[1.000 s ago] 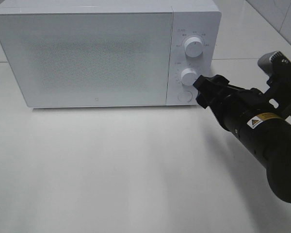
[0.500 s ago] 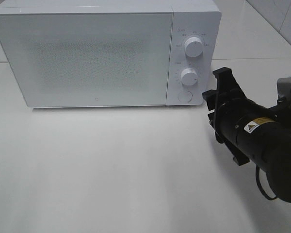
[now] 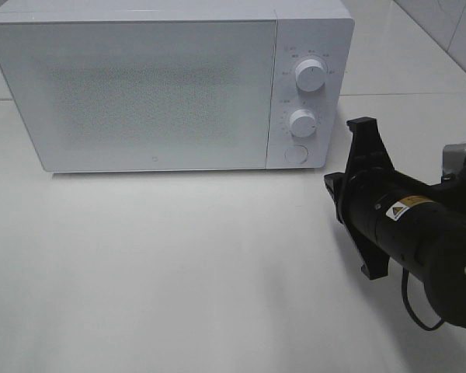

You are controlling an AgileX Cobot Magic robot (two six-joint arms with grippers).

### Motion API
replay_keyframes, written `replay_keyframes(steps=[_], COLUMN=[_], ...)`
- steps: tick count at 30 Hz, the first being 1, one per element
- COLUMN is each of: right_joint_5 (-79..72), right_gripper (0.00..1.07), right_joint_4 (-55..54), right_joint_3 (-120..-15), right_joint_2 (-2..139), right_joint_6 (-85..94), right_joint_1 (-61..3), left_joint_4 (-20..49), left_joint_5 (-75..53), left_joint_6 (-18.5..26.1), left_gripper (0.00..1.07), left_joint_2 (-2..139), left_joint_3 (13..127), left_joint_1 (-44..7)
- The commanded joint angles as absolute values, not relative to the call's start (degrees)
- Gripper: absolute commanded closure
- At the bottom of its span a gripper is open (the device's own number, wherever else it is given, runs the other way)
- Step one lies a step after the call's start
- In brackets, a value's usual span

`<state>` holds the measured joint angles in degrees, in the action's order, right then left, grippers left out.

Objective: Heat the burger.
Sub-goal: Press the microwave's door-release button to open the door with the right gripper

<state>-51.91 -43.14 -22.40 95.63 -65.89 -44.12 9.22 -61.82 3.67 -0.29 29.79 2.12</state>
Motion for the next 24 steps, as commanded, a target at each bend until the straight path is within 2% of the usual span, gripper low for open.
replay_keyframes(steps=[1, 16, 24], right_joint_5=[-52.02, -53.17, -52.2], right_gripper=[1.07, 1.07, 1.07], right_joint_4=[-42.8, -42.8, -40.45], right_joint_3=[-22.8, -29.56, -34.49], right_joint_2=[97.17, 105.37, 109.21], right_joint_6=[-68.81, -72.65, -73.68], right_joint_1=[-44.35, -43.83, -39.48], left_joint_4=[9.63, 9.63, 9.63], left_joint_5=[-61.25, -61.25, -61.25], left_joint_6=[3.55, 3.55, 3.55], left_gripper=[0.09, 0.09, 0.09], left_joint_2=[-0.52, -0.52, -0.52], left_joint_3=[29.62, 29.62, 29.62], left_joint_1=[2.29, 2.29, 2.29])
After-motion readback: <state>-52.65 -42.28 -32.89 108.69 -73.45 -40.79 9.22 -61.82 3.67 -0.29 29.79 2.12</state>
